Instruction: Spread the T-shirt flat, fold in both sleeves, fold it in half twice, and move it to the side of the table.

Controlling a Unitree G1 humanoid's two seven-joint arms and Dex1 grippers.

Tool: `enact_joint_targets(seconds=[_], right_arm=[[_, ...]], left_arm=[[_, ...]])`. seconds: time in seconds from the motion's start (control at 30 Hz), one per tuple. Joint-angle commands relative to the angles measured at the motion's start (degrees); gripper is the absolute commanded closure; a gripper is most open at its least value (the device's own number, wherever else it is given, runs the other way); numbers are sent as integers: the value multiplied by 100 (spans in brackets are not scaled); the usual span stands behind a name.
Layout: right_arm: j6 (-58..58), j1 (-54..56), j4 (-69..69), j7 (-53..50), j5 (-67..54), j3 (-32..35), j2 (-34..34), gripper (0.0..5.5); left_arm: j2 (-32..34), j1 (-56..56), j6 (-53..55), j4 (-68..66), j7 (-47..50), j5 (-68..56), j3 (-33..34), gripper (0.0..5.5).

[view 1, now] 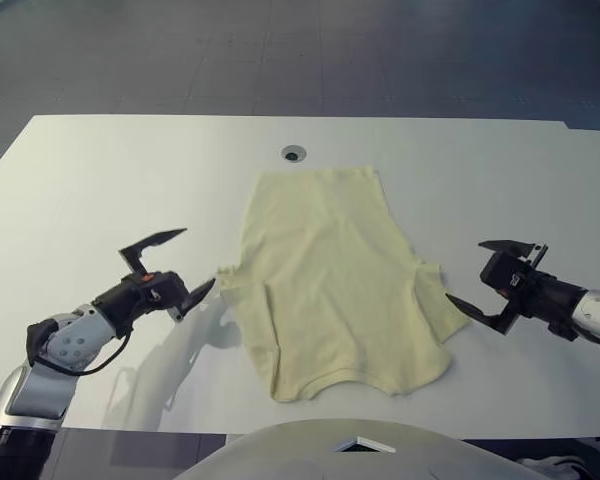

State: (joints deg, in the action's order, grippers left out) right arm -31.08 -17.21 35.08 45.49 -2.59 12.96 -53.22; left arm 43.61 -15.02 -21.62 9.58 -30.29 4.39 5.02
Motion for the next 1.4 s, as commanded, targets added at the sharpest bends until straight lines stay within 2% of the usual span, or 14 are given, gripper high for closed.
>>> enact_joint_targets(seconds=[0.03, 0.2, 0.4, 0.5, 0.7, 1.17, 1.4], right_arm=[[17, 304, -49, -140, 97, -439, 128, 12], [-101, 510, -131, -281, 143, -998, 359, 12], [-88, 499, -263, -358, 170, -1083, 372, 12], [-84, 472, -280, -373, 175, -1107, 364, 10], [-83, 437, -322, -388, 212, -1178, 354, 10], [-79, 361, -287, -394, 265, -1196, 363, 10], [-78, 331, -309, -407, 309, -1200, 375, 10]], left_arm=[[-480, 141, 694, 467, -72, -484, -332, 10], [-835, -83, 2709, 928, -148, -1410, -343, 10], [-963, -653, 4416, 1683, -129, -2754, 185, 10], [-976, -964, 4935, 2103, -131, -3207, 357, 61], [-1035, -1148, 5235, 2450, -95, -3435, 368, 156], [-1143, -738, 5008, 1561, -245, -2946, -78, 398], [-1136, -744, 4988, 1586, -333, -3012, 35, 519]])
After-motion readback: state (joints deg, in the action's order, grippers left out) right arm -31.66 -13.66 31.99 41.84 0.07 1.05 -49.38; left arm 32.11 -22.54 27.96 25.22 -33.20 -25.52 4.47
